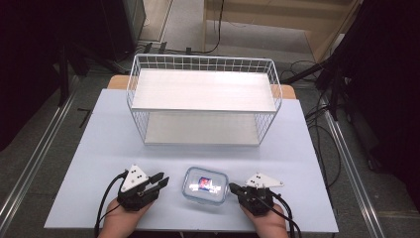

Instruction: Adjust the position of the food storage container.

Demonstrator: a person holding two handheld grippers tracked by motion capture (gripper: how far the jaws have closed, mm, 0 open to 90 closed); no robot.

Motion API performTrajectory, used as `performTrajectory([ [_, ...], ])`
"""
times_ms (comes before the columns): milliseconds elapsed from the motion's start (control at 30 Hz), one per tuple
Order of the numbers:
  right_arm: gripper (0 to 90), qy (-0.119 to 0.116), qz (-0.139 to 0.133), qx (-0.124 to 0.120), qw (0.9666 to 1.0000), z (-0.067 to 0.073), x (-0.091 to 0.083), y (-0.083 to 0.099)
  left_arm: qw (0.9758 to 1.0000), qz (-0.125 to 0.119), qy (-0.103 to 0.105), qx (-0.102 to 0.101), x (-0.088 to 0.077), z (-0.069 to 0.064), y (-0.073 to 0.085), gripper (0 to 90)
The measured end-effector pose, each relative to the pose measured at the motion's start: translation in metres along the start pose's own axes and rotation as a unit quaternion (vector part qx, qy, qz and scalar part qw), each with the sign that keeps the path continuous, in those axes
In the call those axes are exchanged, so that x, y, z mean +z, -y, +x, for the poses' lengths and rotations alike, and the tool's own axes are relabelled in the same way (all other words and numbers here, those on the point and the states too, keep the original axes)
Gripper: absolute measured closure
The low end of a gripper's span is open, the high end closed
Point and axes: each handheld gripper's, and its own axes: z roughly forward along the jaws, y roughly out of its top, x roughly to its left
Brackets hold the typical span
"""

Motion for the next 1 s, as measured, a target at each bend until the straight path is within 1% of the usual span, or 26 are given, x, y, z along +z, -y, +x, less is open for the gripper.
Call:
performTrajectory([
  [33,90.0,0.0,-0.003,0.006,1.0,-0.003,-0.001,-0.001,1.0,-0.002,0.004,-0.006,0.0,0.001,0.001,67.3],
  [100,90.0,0.0,-0.007,0.018,0.9998,-0.008,-0.005,0.0,0.9999,-0.002,0.005,-0.009,0.001,0.001,0.001,69.0],
  [133,90.0,0.0,-0.007,0.018,0.9998,-0.008,-0.005,0.0,0.9999,-0.002,0.012,-0.008,0.002,0.001,0.002,69.0],
  [167,90.0,-0.002,-0.009,0.018,0.9998,-0.006,-0.009,0.001,0.9999,0.004,0.013,-0.002,0.005,-0.001,0.002,80.1],
  [200,90.0,-0.002,-0.009,0.012,0.9999,-0.004,-0.011,0.002,0.9995,0.02,0.022,0.014,0.015,-0.008,0.004,85.1],
  [233,90.0,-0.002,-0.006,0.007,1.0,-0.003,-0.012,0.003,0.9991,0.027,0.028,0.019,0.02,-0.014,0.005,89.7],
  [333,90.0,0.003,-0.003,0.005,1.0,-0.003,-0.014,0.007,0.9978,0.035,0.044,0.036,0.029,-0.029,0.007,90.0],
  [367,90.0,0.006,-0.005,0.009,0.9999,-0.005,-0.015,0.008,0.9978,0.036,0.042,0.038,0.029,-0.033,0.008,90.0],
  [400,90.0,0.006,-0.005,0.009,0.9999,-0.005,-0.015,0.008,0.9978,0.036,0.042,0.038,0.029,-0.033,0.008,90.0],
  [433,90.0,0.009,-0.006,0.011,0.9999,-0.007,-0.017,0.008,0.9977,0.035,0.047,0.035,0.03,-0.035,0.009,90.0],
  [467,90.0,0.014,-0.009,0.015,0.9997,-0.009,-0.019,0.01,0.9968,0.038,0.057,0.04,0.028,-0.043,0.01,90.0],
  [500,90.0,0.014,-0.009,0.015,0.9997,-0.009,-0.019,0.01,0.9968,0.038,0.057,0.04,0.028,-0.043,0.01,90.0],
  [567,90.0,0.02,-0.013,0.015,0.9996,-0.012,-0.022,0.011,0.996,0.04,0.063,0.049,0.025,-0.049,0.01,90.0],
  [600,90.0,0.025,-0.019,0.021,0.9993,-0.014,-0.026,0.012,0.9965,0.037,0.061,0.043,0.021,-0.048,0.009,90.0],
  [633,90.0,0.025,-0.019,0.021,0.9993,-0.014,-0.026,0.012,0.9965,0.037,0.061,0.043,0.021,-0.048,0.009,90.0],
  [667,89.1,0.026,-0.023,0.025,0.9991,-0.018,-0.03,0.012,0.9976,0.027,0.053,0.034,0.019,-0.04,0.007,86.4],
  [700,89.1,0.026,-0.023,0.025,0.9991,-0.018,-0.03,0.012,0.9976,0.027,0.053,0.034,0.019,-0.04,0.007,83.6],
  [733,85.5,0.024,-0.03,0.03,0.9988,-0.023,-0.034,0.012,0.9985,0.02,0.043,0.027,0.017,-0.031,0.005,81.3],
  [767,85.5,0.024,-0.03,0.03,0.9988,-0.023,-0.034,0.012,0.9985,0.02,0.043,0.027,0.017,-0.031,0.005,78.8],
  [800,79.5,0.02,-0.036,0.036,0.9985,-0.027,-0.038,0.013,0.9992,0.007,0.032,0.024,0.014,-0.022,0.004,75.4],
  [833,77.7,0.017,-0.039,0.039,0.9983,-0.029,-0.039,0.013,0.9994,0.006,0.027,0.02,0.012,-0.018,0.003,71.2],
  [867,75.9,0.016,-0.043,0.042,0.9981,-0.031,-0.04,0.012,0.9996,0.0,0.026,0.011,0.011,-0.014,0.002,66.2],
  [900,75.9,0.016,-0.043,0.042,0.9981,-0.031,-0.04,0.012,0.9996,0.0,0.026,0.011,0.011,-0.014,0.002,63.7],
  [933,69.4,0.01,-0.052,0.045,0.9976,-0.033,-0.043,0.011,0.9996,-0.009,0.025,-0.001,0.009,-0.008,0.001,62.6],
  [967,69.4,0.01,-0.052,0.045,0.9976,-0.033,-0.043,0.011,0.9996,-0.009,0.025,-0.001,0.009,-0.008,0.001,60.5],
  [1000,60.1,-0.003,-0.058,0.055,0.9968,-0.035,-0.044,0.008,0.9997,-0.013,0.022,-0.007,0.007,-0.003,0.0,59.3],
])
